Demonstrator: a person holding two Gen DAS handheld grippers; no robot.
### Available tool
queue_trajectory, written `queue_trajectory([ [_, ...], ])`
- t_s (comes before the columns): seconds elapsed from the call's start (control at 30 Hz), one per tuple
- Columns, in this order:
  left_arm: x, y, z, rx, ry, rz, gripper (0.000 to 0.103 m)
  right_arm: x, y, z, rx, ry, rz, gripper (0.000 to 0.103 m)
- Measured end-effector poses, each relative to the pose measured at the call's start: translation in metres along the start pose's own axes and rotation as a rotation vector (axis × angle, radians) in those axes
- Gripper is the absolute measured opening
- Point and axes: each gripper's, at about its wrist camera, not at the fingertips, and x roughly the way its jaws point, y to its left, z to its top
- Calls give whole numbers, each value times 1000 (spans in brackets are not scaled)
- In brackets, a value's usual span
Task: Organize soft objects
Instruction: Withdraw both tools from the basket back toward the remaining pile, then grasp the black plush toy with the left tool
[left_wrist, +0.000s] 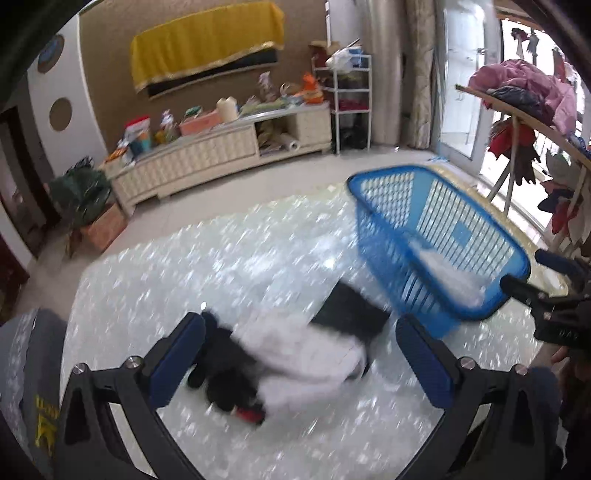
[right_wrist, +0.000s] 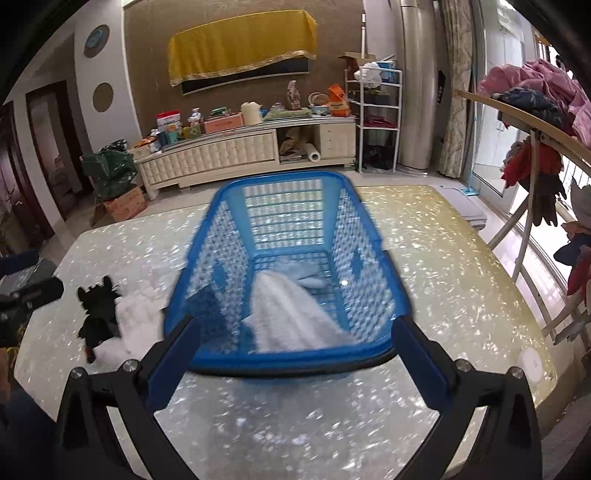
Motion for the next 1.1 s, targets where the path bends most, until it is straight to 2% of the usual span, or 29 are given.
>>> queue_trajectory([
  [0.17, -22, 20, -29, -39, 32, 26, 103, -9, 35, -3, -43, 2, 35, 103],
  [0.5, -35, 69, -56, -105, 63, 49, 103, -8, 96, -7, -142, 26, 106, 103],
  [0.73, -22, 94, -66, -110, 89, 46, 103, 5, 128, -9, -207, 48, 146, 103],
  [0.97, 7, 115, -67, -167, 139, 3, 102, 32, 148, -3, -249, 83, 180, 103],
  [1.1, 22, 120, -69, -174, 165, -6, 92, 44, 159, -3, -255, 105, 209, 103],
])
